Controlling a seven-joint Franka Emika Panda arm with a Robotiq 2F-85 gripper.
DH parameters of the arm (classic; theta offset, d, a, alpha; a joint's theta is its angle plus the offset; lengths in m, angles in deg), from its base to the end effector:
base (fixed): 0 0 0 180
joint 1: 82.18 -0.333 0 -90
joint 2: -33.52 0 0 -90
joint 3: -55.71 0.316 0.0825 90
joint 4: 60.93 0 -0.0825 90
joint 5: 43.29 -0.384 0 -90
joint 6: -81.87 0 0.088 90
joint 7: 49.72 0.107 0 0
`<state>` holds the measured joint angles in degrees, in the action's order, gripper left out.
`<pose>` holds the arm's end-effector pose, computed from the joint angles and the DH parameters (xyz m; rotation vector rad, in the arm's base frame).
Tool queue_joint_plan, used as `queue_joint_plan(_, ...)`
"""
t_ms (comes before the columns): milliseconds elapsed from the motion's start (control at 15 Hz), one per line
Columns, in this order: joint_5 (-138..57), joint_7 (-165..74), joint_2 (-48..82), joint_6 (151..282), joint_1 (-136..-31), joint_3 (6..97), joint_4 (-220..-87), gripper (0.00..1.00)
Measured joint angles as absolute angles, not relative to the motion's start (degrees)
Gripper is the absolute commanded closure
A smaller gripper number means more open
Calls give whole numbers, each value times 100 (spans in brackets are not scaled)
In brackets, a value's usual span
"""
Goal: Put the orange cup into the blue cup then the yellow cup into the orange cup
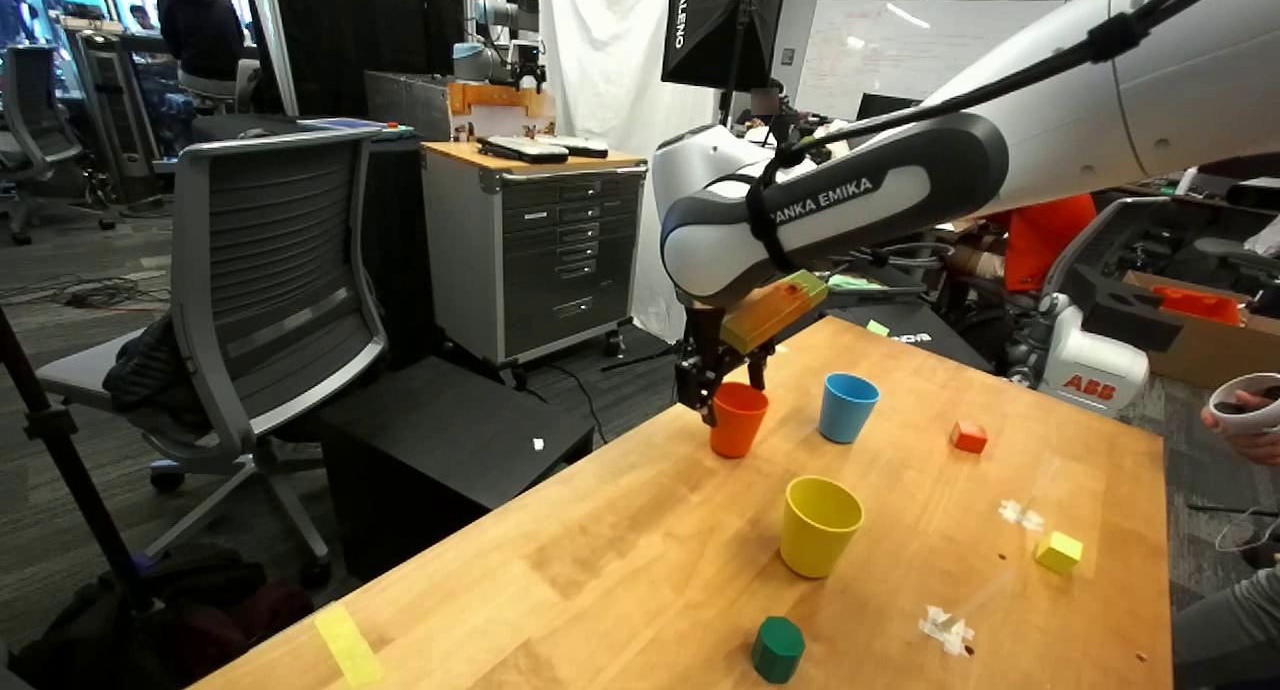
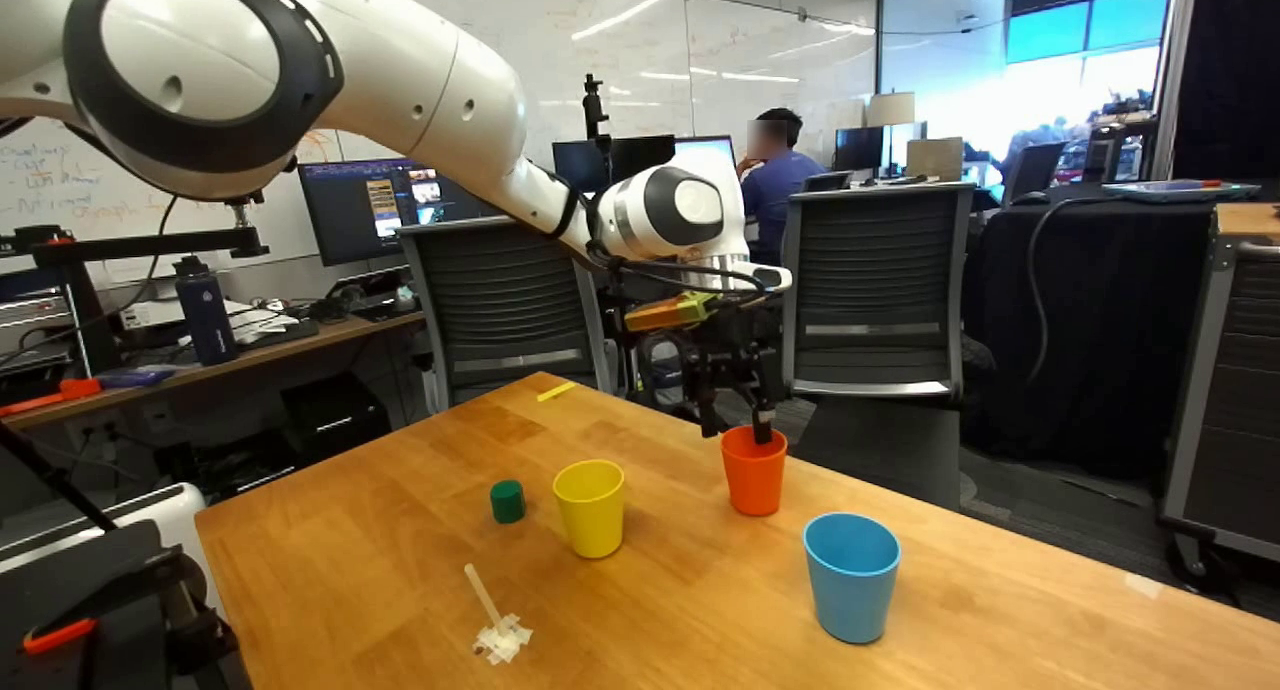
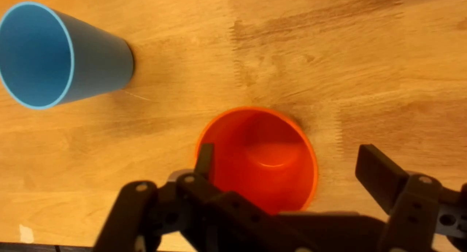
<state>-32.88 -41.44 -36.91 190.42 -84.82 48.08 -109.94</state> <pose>0.7678 -0.0381 0.1290 2.8248 -0.1139 -0.2423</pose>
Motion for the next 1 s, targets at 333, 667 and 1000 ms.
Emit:
queue_joint_plan(333, -3268, -4275, -4106, 19023, -8607, 4811, -10678, 25)
queue_joint_plan(667, -3226, -4417, -4393, 19009, -8668, 4810, -10366, 58)
queue_joint_plan(1000, -3226, -4437, -4417, 19009, -8657, 4778, -10298, 96)
